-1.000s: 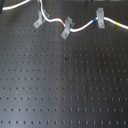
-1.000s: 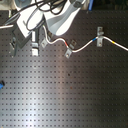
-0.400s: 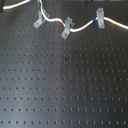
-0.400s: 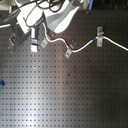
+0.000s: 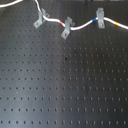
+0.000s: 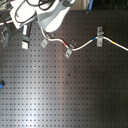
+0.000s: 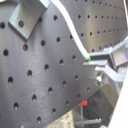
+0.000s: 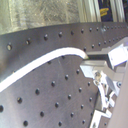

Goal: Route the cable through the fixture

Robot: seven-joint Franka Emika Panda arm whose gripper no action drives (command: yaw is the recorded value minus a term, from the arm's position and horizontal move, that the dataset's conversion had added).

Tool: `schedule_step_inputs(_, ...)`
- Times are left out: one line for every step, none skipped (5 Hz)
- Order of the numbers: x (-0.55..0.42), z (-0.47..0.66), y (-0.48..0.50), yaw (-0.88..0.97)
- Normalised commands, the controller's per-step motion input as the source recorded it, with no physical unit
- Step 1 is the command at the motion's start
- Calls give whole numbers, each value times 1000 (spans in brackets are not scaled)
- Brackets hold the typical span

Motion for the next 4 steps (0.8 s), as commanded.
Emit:
schedule_step_inputs(68,399,171,200)
schedule_step_inputs(-3,17,6,0)
schedule_step_inputs(418,154,208,106)
schedule_step_inputs(537,168,207,294)
